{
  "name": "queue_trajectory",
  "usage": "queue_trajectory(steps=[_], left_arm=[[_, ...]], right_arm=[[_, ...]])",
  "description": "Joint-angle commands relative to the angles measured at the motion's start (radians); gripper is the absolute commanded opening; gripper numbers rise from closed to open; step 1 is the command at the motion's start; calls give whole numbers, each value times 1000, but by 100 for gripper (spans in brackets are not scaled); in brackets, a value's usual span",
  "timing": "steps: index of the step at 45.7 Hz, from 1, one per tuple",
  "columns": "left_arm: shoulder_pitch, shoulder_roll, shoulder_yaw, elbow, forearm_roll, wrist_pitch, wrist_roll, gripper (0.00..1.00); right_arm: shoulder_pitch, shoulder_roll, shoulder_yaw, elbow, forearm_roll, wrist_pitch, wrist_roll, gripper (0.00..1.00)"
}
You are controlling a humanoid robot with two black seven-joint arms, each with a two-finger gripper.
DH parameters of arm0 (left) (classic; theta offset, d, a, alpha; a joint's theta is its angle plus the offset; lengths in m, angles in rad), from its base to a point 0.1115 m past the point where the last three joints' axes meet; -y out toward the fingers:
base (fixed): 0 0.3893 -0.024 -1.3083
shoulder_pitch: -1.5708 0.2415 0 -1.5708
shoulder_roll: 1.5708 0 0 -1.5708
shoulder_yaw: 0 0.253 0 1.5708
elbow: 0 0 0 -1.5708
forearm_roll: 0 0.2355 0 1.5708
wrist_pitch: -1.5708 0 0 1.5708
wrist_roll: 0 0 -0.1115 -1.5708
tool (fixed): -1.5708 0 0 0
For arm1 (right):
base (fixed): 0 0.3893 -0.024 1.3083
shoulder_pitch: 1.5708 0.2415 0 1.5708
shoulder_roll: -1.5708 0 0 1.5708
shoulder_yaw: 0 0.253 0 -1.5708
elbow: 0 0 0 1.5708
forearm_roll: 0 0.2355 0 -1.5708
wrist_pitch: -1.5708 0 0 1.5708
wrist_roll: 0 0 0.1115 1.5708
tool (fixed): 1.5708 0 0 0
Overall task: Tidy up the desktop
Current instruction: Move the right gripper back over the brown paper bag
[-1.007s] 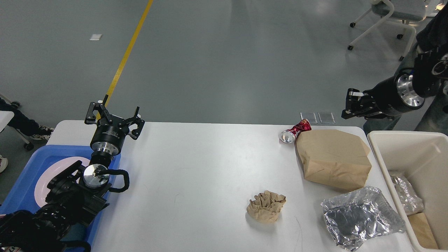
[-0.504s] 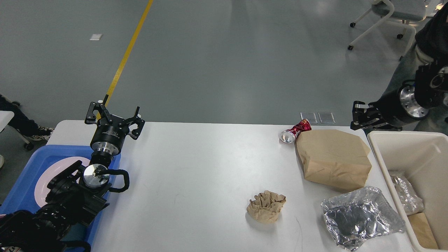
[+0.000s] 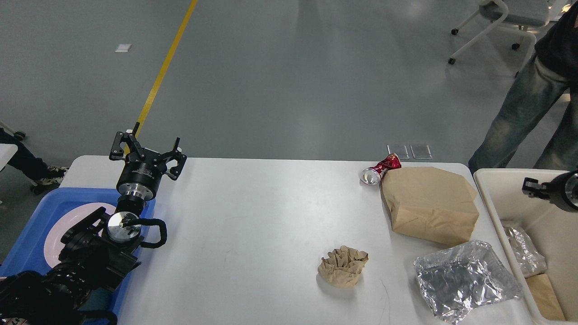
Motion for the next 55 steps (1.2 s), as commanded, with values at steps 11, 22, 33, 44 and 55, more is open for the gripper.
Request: queue_trajectory(steps=[11, 22, 33, 44, 55], left_arm=[[0, 0, -1, 1, 0, 0, 0, 97], [0, 0, -1, 0, 0, 0, 0, 96], [0, 0, 0, 0, 0, 0, 0, 97], [0, 0, -1, 0, 0, 0, 0, 97], [0, 0, -1, 1, 0, 0, 0, 97]], right_arm=[[-271, 60, 52, -177, 5, -16, 4, 100], [-132, 62, 46, -51, 1, 8, 4, 100], [276, 163, -196, 148, -2, 108, -1, 100], [651, 332, -204, 330, 5, 486, 4, 100], [829, 491, -165, 532, 7, 642, 5, 100]])
